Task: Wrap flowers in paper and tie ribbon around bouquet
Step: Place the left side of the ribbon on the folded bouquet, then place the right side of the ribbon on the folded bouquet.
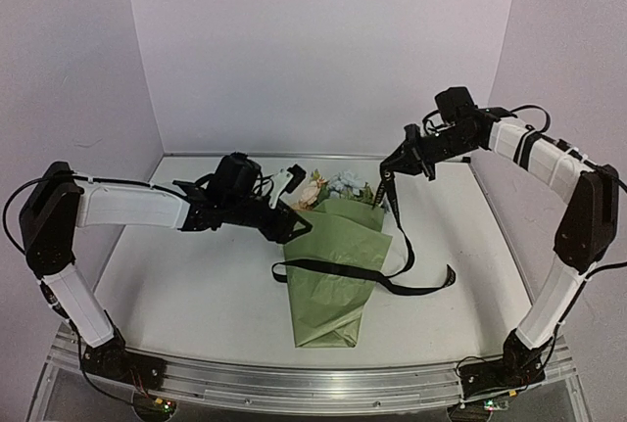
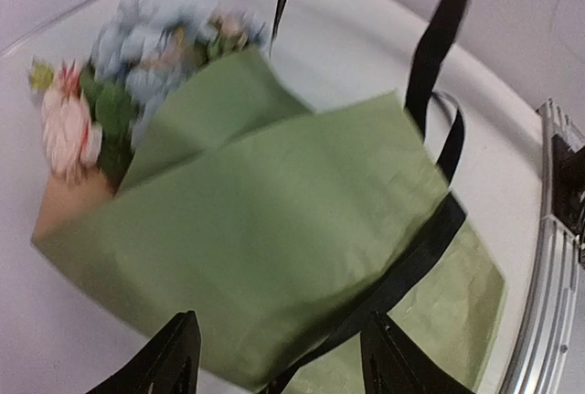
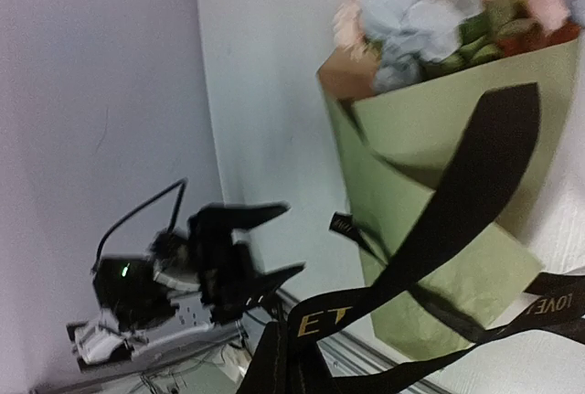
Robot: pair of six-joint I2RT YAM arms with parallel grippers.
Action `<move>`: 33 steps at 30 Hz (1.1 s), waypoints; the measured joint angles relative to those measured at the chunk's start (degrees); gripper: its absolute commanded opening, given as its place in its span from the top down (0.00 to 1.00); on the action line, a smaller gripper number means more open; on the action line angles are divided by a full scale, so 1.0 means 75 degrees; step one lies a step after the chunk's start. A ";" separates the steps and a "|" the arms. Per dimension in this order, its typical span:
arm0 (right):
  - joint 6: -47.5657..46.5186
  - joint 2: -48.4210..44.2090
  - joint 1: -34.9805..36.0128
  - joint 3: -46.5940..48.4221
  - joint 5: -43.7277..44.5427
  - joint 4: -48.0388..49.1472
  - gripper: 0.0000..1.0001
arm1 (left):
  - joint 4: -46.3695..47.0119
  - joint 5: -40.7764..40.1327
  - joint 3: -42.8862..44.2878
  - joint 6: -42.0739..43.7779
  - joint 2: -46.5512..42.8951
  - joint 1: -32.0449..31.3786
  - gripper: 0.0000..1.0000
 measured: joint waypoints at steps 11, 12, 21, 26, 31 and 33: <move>-0.1314 -0.0208 0.2174 -0.1220 -0.1472 -0.0294 0.91 | -0.0903 -0.0190 -0.0503 -0.0304 0.0580 0.0173 0.32; -0.1433 -0.0109 0.2186 -0.1295 -0.1458 -0.0468 0.86 | -0.0945 -0.0199 -0.0466 -0.0308 0.0705 0.0173 0.33; -0.2421 0.0382 0.2186 -0.1428 -0.0309 -0.2203 0.46 | -0.1231 -0.0158 -0.0422 -0.0343 0.1059 0.0173 0.36; -0.2655 0.0426 0.2343 -0.1154 0.0786 -0.2945 0.39 | -0.1240 -0.0085 -0.0377 -0.0340 0.1064 0.0173 0.43; -0.2676 0.0761 0.2765 -0.0661 0.2110 -0.3284 0.36 | -0.1236 0.0046 -0.0279 -0.0323 0.1068 0.0173 0.51; -0.2657 0.1007 0.2969 -0.0449 0.2707 -0.3318 0.36 | -0.1233 0.0082 -0.0262 -0.0328 0.1069 0.0173 0.53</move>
